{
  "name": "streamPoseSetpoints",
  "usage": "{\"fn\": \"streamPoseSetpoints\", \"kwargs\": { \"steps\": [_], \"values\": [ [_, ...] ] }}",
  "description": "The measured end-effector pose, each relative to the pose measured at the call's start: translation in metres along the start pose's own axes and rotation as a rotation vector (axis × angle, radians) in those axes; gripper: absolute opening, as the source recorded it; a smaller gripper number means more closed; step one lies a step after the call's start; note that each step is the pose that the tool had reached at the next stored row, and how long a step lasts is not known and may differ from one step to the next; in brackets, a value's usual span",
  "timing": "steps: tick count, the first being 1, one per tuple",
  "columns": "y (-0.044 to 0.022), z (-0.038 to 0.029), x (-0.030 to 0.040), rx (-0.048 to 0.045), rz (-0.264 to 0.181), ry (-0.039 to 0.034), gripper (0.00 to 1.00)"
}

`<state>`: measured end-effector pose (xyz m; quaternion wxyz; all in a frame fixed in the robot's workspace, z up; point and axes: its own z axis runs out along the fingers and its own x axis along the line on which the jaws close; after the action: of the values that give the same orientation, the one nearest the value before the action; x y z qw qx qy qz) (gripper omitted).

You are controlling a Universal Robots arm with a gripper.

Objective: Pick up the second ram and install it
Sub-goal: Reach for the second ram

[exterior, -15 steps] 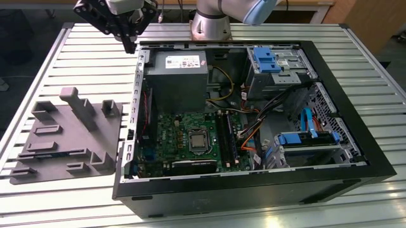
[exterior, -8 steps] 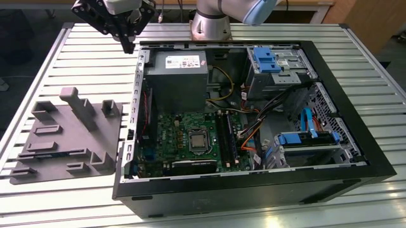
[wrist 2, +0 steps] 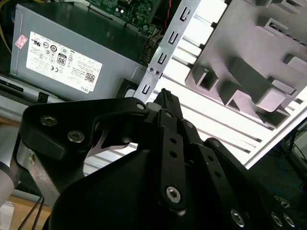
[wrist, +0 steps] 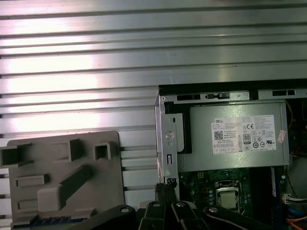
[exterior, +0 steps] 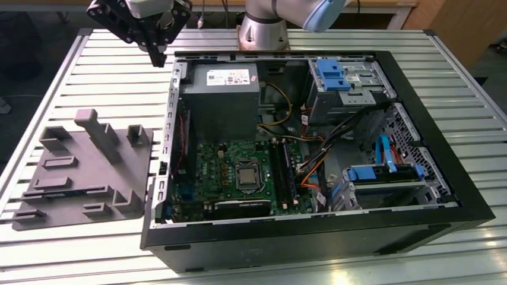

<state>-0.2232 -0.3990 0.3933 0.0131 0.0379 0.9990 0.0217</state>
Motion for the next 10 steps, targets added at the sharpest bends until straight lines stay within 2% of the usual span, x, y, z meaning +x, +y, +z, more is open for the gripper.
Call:
{"fn": "streamPoseSetpoints", "kwargs": {
  "steps": [10],
  "values": [
    [-0.0004,-0.0002,0.0054,0.0000,0.000,0.0000,0.11]
  ]
}}
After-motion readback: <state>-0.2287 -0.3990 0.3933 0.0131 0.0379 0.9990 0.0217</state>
